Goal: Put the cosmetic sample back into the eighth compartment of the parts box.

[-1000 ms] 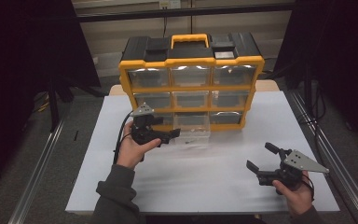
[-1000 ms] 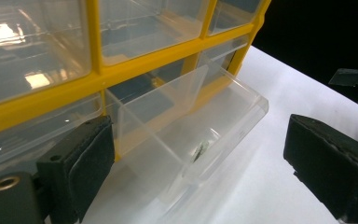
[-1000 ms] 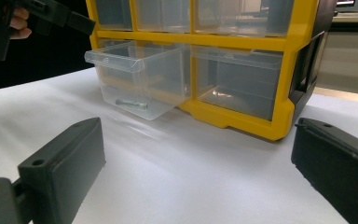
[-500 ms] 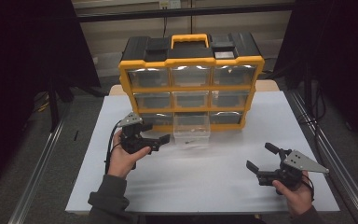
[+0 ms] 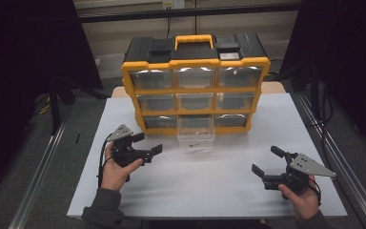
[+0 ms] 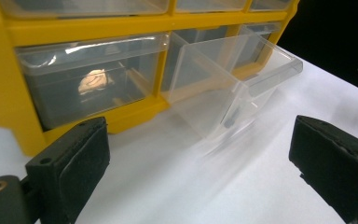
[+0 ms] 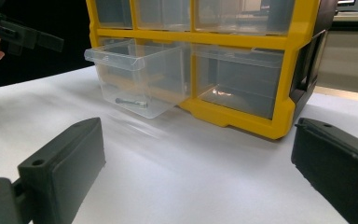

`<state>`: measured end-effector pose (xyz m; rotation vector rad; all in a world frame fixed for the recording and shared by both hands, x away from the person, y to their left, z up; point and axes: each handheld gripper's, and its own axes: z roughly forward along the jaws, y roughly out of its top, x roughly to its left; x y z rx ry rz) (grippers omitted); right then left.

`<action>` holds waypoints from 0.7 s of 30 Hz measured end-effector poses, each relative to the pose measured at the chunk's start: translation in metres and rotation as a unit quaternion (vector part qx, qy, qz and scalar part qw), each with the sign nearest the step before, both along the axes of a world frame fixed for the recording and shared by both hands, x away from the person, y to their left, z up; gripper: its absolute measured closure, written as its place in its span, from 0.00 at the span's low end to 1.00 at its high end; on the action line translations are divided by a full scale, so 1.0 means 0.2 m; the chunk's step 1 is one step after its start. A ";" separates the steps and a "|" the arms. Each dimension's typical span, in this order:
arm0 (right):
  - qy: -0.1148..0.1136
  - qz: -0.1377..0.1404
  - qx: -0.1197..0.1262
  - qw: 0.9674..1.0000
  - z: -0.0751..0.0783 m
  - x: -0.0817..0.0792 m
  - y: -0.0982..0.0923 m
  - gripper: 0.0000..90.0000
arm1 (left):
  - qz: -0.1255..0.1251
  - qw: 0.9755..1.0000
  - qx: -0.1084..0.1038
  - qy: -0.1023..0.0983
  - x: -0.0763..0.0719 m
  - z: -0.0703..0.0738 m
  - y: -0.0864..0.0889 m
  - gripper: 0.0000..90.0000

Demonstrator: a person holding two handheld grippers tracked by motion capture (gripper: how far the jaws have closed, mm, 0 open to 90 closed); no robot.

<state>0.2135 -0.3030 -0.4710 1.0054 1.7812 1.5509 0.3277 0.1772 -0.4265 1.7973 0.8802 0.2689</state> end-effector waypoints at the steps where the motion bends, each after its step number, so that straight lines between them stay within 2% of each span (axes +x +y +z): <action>1: 0.000 0.001 0.001 1.000 0.00 0.00 0.00 0.02 | 0.000 1.000 0.000 0.000 0.00 0.00 0.00 0.06; 3: 0.000 0.001 0.000 1.000 0.00 0.00 0.00 0.02 | -0.010 1.000 -0.008 -0.003 -0.01 -0.01 0.03 0.06; 8: 0.000 0.001 -0.002 1.000 0.00 0.00 0.00 0.02 | -0.001 1.000 -0.007 -0.006 -0.03 -0.01 0.07 0.05; 9: 0.000 0.001 -0.002 1.000 0.00 0.00 0.00 0.02 | 0.011 1.000 -0.006 -0.009 -0.04 -0.02 0.07 0.05; 11: 0.000 0.002 -0.003 1.000 0.00 0.00 0.00 0.02 | 0.007 1.000 -0.007 -0.009 -0.04 -0.02 0.09 0.05; 12: 0.000 0.002 -0.003 1.000 0.00 0.00 0.00 0.02 | 0.002 1.000 -0.015 -0.008 -0.04 -0.03 0.10 0.05; 14: -0.001 0.002 -0.003 1.000 0.00 0.00 0.00 0.02 | 0.003 1.000 -0.013 -0.010 -0.05 -0.04 0.11 0.05; 15: -0.001 0.001 -0.002 1.000 0.00 0.00 0.01 0.02 | 0.022 1.000 -0.003 -0.011 -0.06 -0.04 0.11 0.05; 16: -0.001 0.001 -0.002 1.000 0.00 0.00 0.01 0.02 | 0.010 1.000 -0.012 -0.012 -0.06 -0.04 0.13 0.05; 17: -0.001 0.001 -0.002 1.000 0.00 0.00 0.00 0.02 | 0.026 0.999 -0.010 -0.016 -0.06 -0.04 0.13 0.05; 20: 0.000 0.002 -0.002 1.000 0.00 0.00 0.00 0.02 | 0.018 1.000 -0.017 -0.019 -0.06 -0.05 0.16 0.05; 21: -0.002 0.001 -0.002 1.000 0.00 0.00 0.00 0.02 | 0.032 0.999 -0.016 -0.021 -0.07 -0.05 0.15 0.05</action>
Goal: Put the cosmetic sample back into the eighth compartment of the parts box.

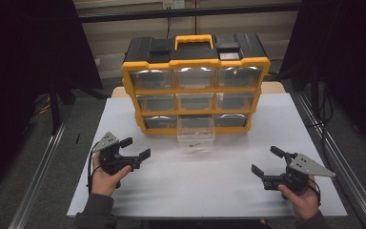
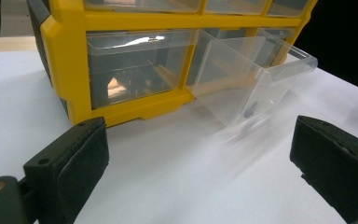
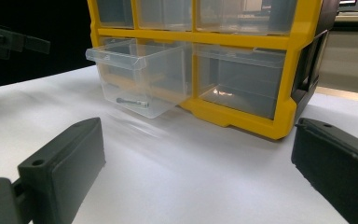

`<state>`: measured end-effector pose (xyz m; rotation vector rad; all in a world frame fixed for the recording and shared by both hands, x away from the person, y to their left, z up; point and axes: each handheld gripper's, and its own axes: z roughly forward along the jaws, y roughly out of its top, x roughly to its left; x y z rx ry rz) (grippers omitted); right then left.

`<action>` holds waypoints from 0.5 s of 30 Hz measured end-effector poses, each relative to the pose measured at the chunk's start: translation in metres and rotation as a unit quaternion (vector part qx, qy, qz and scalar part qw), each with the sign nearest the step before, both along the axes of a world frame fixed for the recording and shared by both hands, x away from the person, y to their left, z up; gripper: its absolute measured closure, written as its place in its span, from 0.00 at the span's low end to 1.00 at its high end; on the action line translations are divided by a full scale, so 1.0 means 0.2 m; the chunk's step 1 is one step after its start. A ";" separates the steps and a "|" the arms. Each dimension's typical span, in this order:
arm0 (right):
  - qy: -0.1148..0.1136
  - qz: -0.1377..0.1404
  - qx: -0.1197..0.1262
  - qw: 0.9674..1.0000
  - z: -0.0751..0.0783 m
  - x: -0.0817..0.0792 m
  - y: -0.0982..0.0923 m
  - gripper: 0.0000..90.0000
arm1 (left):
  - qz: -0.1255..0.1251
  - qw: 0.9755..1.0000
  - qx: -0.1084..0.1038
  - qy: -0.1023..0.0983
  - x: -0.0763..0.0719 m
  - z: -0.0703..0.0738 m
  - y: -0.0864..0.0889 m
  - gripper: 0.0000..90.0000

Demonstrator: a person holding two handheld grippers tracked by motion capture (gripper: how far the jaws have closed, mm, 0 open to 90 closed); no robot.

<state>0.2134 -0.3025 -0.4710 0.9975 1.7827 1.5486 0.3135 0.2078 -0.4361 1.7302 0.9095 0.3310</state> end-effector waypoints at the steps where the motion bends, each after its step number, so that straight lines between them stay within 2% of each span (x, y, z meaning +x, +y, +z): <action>1: 0.000 0.001 0.000 1.000 0.00 0.00 0.00 0.02 | 0.001 1.000 0.003 -0.003 -0.01 0.00 0.01 0.05; 5: 0.001 0.001 0.000 1.000 0.00 0.00 0.00 0.02 | 0.006 1.000 0.003 -0.005 -0.02 -0.01 0.02 0.05; 9: 0.000 0.002 0.000 1.000 0.00 0.00 0.00 0.02 | 0.000 1.000 0.004 -0.005 -0.03 -0.02 0.05 0.05; 10: 0.002 0.001 0.001 1.000 0.00 0.00 0.00 0.02 | 0.012 1.000 -0.004 -0.012 -0.03 -0.02 0.05 0.05; 11: 0.002 0.001 0.001 1.000 0.00 0.00 0.00 0.02 | 0.012 1.000 -0.004 -0.012 -0.03 -0.02 0.05 0.05; 12: 0.002 0.001 0.001 1.000 0.00 0.00 0.00 0.02 | -0.001 1.000 -0.010 -0.009 -0.03 -0.02 0.06 0.05; 13: 0.002 0.000 0.002 1.000 0.00 0.00 0.00 0.02 | 0.012 1.000 -0.006 -0.012 -0.04 -0.03 0.06 0.05; 15: 0.001 0.000 0.002 1.000 0.00 0.00 0.00 0.02 | 0.009 1.000 -0.009 -0.011 -0.04 -0.03 0.07 0.05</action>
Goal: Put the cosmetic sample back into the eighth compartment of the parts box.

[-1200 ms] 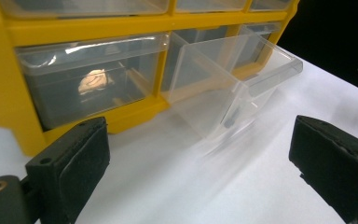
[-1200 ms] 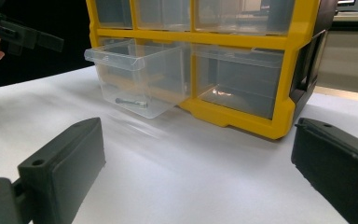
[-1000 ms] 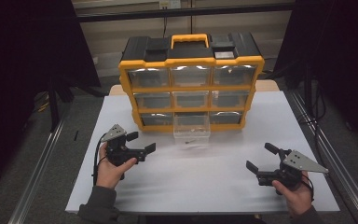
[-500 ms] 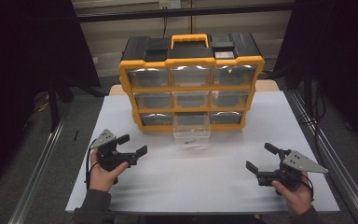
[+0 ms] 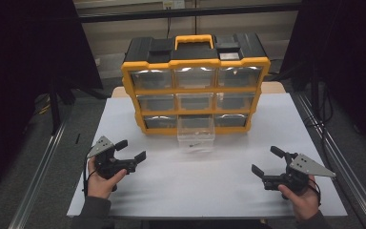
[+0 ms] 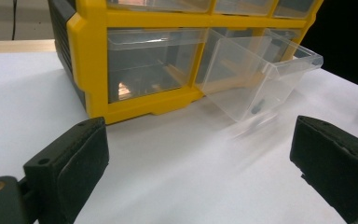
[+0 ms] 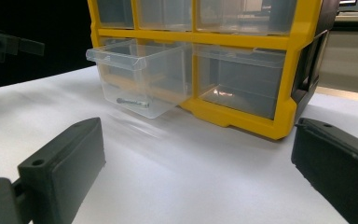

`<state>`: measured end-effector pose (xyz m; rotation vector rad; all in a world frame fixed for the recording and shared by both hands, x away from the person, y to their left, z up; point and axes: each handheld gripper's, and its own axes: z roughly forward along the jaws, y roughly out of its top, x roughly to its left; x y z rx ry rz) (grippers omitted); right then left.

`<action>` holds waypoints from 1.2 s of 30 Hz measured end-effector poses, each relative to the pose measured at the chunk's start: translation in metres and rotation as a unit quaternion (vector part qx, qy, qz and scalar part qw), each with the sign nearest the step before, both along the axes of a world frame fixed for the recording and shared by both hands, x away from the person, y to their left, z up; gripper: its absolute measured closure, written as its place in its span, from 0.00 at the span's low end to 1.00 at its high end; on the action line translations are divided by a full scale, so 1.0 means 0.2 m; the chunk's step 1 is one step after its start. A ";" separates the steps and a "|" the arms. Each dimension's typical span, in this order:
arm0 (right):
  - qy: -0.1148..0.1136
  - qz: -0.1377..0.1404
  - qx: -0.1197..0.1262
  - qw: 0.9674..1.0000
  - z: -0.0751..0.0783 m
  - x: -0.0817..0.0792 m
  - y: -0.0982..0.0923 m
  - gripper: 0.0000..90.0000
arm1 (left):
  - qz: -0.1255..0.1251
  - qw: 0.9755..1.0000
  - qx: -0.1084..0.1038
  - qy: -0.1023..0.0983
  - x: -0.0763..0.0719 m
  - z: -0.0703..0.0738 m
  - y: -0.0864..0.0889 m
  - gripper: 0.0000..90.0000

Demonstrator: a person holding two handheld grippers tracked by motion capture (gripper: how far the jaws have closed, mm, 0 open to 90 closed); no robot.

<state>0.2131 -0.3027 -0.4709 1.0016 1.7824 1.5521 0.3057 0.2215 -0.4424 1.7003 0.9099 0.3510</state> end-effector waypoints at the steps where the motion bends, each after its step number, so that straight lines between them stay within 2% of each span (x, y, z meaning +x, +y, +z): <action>1: 0.000 0.000 0.000 1.000 0.00 0.00 0.00 0.02 | 0.008 1.000 0.003 -0.003 -0.01 0.00 0.01 0.05; 6: 0.000 0.000 -0.001 1.000 0.00 0.00 0.00 0.02 | 0.003 1.000 0.003 -0.008 -0.01 -0.01 0.03 0.05; 7: 0.000 0.001 0.000 1.000 0.00 0.00 0.00 0.02 | 0.018 1.000 0.007 -0.010 -0.02 -0.01 0.04 0.05; 9: 0.000 0.001 0.000 1.000 0.00 0.00 0.00 0.02 | 0.008 1.000 0.001 -0.008 -0.02 -0.02 0.05 0.05; 13: -0.001 -0.001 0.000 1.000 0.00 0.00 0.00 0.02 | 0.008 1.000 -0.001 -0.004 -0.03 -0.03 0.07 0.05; 15: -0.001 0.000 -0.001 1.000 0.00 0.00 0.00 0.02 | 0.023 1.000 0.003 -0.006 -0.04 -0.04 0.08 0.05; 16: -0.001 0.000 0.000 1.000 0.00 0.00 0.00 0.02 | 0.010 1.000 0.002 -0.005 -0.04 -0.05 0.10 0.05; 28: 0.001 -0.001 -0.001 1.000 0.00 0.00 0.01 0.02 | 0.020 1.000 0.005 -0.003 -0.07 -0.08 0.15 0.05; 29: 0.001 -0.001 0.000 1.000 0.00 0.00 0.01 0.02 | 0.028 1.000 0.002 -0.003 -0.07 -0.08 0.15 0.05; 36: 0.001 0.000 0.001 1.000 0.00 0.00 0.01 0.02 | 0.030 1.000 -0.005 -0.004 -0.09 -0.10 0.17 0.05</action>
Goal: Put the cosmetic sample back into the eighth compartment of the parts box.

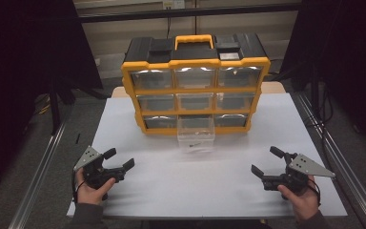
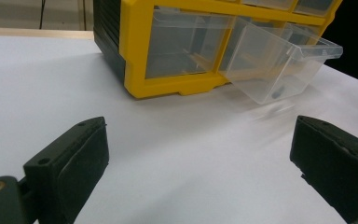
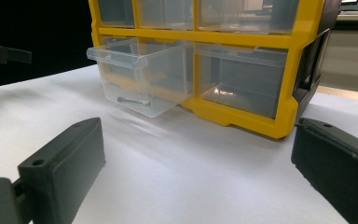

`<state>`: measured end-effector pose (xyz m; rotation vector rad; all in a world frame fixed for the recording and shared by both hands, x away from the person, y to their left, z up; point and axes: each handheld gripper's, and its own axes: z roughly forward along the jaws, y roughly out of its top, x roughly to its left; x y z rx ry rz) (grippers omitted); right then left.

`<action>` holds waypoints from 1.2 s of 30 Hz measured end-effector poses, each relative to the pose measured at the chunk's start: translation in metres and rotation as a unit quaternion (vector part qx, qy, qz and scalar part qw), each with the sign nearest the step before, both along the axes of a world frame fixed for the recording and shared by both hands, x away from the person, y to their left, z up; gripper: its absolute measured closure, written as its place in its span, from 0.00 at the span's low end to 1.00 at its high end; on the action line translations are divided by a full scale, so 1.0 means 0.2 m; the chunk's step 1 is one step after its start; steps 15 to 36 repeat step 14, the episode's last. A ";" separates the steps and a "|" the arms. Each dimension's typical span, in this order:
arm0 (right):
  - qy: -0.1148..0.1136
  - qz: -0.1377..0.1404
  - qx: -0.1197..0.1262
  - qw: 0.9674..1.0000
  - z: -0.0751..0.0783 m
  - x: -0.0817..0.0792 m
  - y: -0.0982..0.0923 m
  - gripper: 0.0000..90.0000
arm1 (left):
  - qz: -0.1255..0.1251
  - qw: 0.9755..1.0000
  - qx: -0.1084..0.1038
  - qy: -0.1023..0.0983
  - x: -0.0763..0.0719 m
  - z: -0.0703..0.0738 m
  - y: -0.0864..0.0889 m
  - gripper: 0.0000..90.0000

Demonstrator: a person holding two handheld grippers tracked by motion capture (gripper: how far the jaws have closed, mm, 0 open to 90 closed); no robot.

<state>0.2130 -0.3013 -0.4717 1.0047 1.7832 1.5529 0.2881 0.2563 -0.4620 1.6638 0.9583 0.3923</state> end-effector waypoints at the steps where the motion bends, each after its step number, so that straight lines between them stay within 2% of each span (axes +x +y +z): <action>1: 0.000 0.000 0.000 1.000 0.00 0.00 0.00 0.02 | 0.000 1.000 0.001 0.000 0.00 0.00 0.00 0.05; 8: 0.002 0.002 0.000 1.000 0.00 0.00 0.00 0.02 | 0.001 1.000 -0.005 -0.002 0.00 -0.01 0.01 0.05; 10: 0.002 0.002 0.000 1.000 -0.01 0.00 0.00 0.02 | 0.000 1.000 0.001 -0.003 0.00 -0.01 0.00 0.05; 36: 0.002 0.001 -0.003 1.000 -0.01 0.01 0.00 0.02 | 0.001 1.000 -0.003 -0.004 0.00 -0.01 0.00 0.05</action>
